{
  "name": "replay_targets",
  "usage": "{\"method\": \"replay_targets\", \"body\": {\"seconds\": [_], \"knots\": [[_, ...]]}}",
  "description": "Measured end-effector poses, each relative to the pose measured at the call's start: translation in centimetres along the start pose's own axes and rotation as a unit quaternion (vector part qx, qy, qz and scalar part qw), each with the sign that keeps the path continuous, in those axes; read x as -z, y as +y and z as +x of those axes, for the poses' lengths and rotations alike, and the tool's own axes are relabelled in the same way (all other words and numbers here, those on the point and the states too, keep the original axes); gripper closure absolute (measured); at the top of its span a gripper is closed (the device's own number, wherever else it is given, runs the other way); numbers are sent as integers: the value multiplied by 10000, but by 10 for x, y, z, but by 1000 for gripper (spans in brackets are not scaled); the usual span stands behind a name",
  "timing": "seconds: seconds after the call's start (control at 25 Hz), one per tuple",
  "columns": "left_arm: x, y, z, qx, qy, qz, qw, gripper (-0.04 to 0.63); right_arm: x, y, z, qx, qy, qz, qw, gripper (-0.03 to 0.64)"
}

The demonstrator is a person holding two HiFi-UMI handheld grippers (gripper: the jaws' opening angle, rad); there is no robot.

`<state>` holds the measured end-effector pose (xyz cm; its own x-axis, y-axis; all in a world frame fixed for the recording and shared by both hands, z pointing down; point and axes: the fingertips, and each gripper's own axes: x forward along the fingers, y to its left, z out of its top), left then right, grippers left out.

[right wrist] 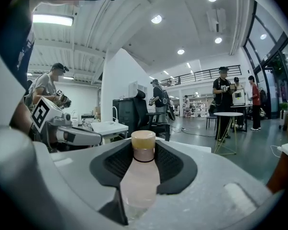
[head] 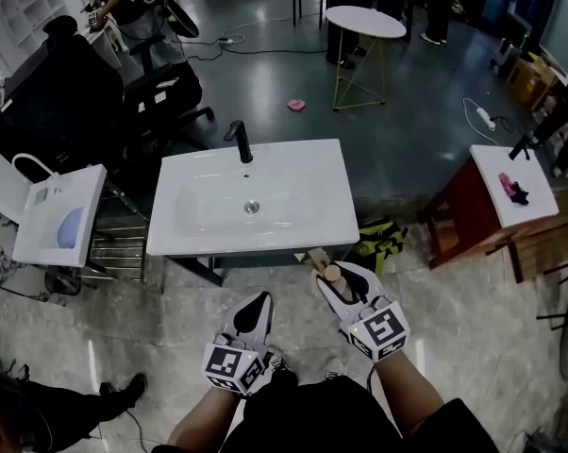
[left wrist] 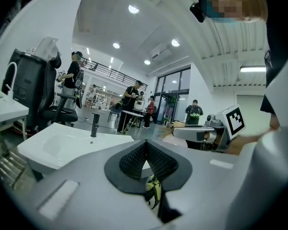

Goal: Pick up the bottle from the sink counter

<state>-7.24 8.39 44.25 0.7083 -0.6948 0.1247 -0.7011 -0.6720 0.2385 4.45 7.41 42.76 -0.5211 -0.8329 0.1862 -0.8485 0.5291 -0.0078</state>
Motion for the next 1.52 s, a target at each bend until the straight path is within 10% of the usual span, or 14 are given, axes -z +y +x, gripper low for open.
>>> {"method": "replay_targets", "body": {"seconds": [1.52], "knots": [[17, -73, -12, -306, -27, 67, 9995, 592, 15, -4, -71, -311, -65, 102, 9994, 478]]}}
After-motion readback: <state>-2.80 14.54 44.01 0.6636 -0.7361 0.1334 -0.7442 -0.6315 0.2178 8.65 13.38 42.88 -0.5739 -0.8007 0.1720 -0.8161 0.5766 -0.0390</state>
